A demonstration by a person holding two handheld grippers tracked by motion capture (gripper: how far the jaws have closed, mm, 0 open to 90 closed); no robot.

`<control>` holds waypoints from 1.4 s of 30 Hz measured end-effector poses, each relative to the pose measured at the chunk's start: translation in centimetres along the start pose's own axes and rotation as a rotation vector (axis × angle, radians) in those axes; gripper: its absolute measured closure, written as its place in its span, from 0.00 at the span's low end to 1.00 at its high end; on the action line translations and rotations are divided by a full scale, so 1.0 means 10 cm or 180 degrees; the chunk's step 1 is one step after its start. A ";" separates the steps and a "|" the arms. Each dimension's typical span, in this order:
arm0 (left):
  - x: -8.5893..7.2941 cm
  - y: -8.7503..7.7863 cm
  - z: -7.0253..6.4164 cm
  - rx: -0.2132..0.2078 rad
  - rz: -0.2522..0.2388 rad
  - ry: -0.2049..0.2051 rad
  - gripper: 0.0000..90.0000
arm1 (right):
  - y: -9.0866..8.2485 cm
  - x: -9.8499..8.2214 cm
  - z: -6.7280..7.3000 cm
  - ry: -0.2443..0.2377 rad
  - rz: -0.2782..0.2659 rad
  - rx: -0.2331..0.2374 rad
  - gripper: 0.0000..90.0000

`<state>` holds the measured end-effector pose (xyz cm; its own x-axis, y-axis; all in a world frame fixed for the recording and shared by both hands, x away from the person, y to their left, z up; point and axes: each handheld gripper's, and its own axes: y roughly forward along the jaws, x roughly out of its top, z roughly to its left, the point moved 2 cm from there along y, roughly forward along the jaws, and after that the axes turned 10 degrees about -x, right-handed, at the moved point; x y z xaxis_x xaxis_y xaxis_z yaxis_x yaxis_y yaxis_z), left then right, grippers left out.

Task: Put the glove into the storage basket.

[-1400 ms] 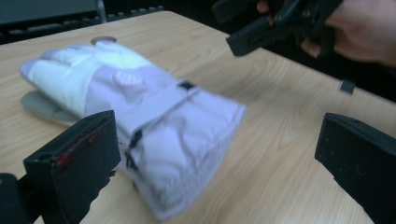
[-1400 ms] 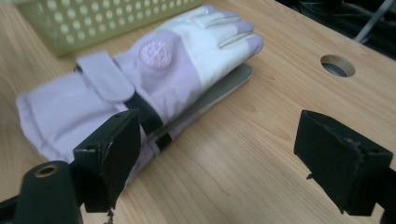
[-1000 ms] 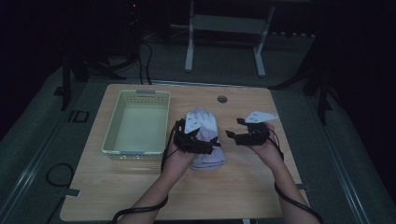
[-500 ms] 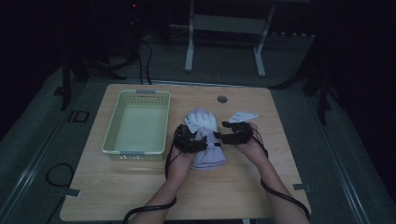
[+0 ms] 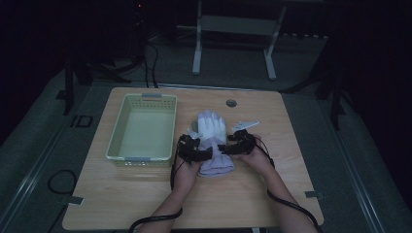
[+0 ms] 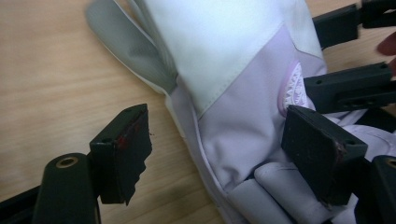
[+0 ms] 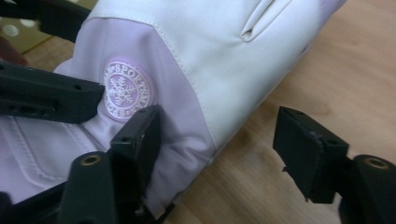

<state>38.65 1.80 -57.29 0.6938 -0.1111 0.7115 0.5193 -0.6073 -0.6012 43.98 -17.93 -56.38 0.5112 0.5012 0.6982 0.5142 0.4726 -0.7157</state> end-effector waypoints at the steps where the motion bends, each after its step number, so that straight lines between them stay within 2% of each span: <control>1: -0.01 0.01 0.01 -0.0044 0.0010 -0.0028 0.27 | 0.02 0.00 -0.01 0.0082 0.0071 0.0056 0.39; 2: -0.01 0.01 0.01 -0.0044 0.0010 -0.0028 0.28 | 0.02 0.00 -0.01 0.0082 0.0071 0.0056 0.39; 3: 0.00 0.03 0.03 -0.0150 0.0066 -0.0093 0.28 | 0.03 -0.01 -0.01 0.0095 0.0091 0.0081 0.43; 4: 0.01 0.05 0.04 -0.0197 0.0081 -0.0127 0.28 | 0.04 -0.01 -0.02 0.0137 0.0132 0.0216 0.50; 6: 0.01 0.06 0.09 -0.0316 0.0130 -0.0198 0.28 | 0.05 -0.02 -0.03 0.0187 0.0154 0.0311 0.57; 8: 0.02 0.07 0.12 -0.0403 0.0160 -0.0205 0.28 | 0.06 -0.03 -0.05 0.0254 0.0167 0.0378 0.58; 10: 0.04 0.08 0.12 -0.0425 0.0206 -0.0193 0.29 | 0.07 -0.04 -0.05 0.0293 0.0157 0.0418 0.60; 13: 0.05 0.09 0.13 -0.0572 0.0233 -0.0244 0.39 | 0.07 -0.06 -0.06 0.0376 0.0143 0.0510 0.69; 14: 0.05 0.09 0.13 -0.0572 0.0233 -0.0244 0.44 | 0.07 -0.06 -0.06 0.0376 0.0143 0.0510 0.69; 15: 0.05 0.09 0.13 -0.0572 0.0233 -0.0244 0.44 | 0.07 -0.06 -0.05 0.0350 0.0131 0.0510 0.69; 16: 0.07 0.07 0.08 -0.0590 0.0218 -0.0168 0.54 | 0.05 -0.04 -0.01 0.0276 0.0118 0.0418 0.80; 17: 0.07 0.07 0.08 -0.0593 0.0209 -0.0163 0.58 | 0.04 -0.03 0.02 0.0201 0.0099 0.0340 0.82; 18: 0.07 0.07 0.08 -0.0593 0.0209 -0.0163 0.61 | 0.04 -0.03 0.02 0.0201 0.0099 0.0340 0.82; 19: 0.07 0.06 0.08 -0.0611 0.0196 -0.0167 0.61 | 0.02 -0.03 0.04 0.0146 0.0093 0.0268 0.83; 21: 0.08 0.05 0.08 -0.0657 0.0191 -0.0197 0.66 | 0.00 -0.02 0.07 0.0140 0.0069 0.0188 0.86; 23: 0.10 0.03 0.07 -0.0658 0.0217 -0.0168 0.70 | -0.01 -0.02 0.09 0.0118 0.0055 0.0150 0.87; 24: 0.12 0.02 0.06 -0.0663 0.0240 -0.0149 0.71 | -0.04 0.01 0.13 0.0042 0.0041 0.0028 0.88; 26: 0.14 0.00 0.04 -0.0672 0.0258 -0.0139 0.73 | -0.07 0.03 0.16 0.0008 0.0049 -0.0039 0.89; 28: 0.16 -0.03 0.02 -0.0689 0.0261 -0.0124 0.74 | -0.10 0.04 0.17 -0.0035 0.0015 -0.0072 0.90; 33: 0.20 -0.10 -0.03 -0.0725 0.0243 -0.0029 0.76 | -0.15 0.05 0.18 0.0006 -0.0037 -0.0063 0.90; 34: 0.27 -0.17 -0.06 -0.0794 0.0215 0.0045 0.76 | -0.26 0.09 0.19 0.0007 -0.0146 -0.0079 0.90; 36: 0.33 -0.23 -0.10 -0.0851 0.0193 0.0153 0.76 | -0.34 0.12 0.19 -0.0003 -0.0212 -0.0099 0.90; 38: 0.40 -0.30 -0.13 -0.0908 0.0173 0.0207 0.76 | -0.44 0.17 0.20 -0.0024 -0.0290 -0.0125 0.90; 42: 0.55 -0.46 -0.17 -0.0959 0.0155 0.0362 0.76 | -0.63 0.31 0.25 -0.0140 -0.0395 -0.0213 0.90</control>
<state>39.18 2.65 -49.96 0.6452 -0.2227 0.7308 0.3039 -0.8028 -0.5130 40.66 -17.55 -49.76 0.4108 0.4739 0.7789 0.6172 0.4842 -0.6201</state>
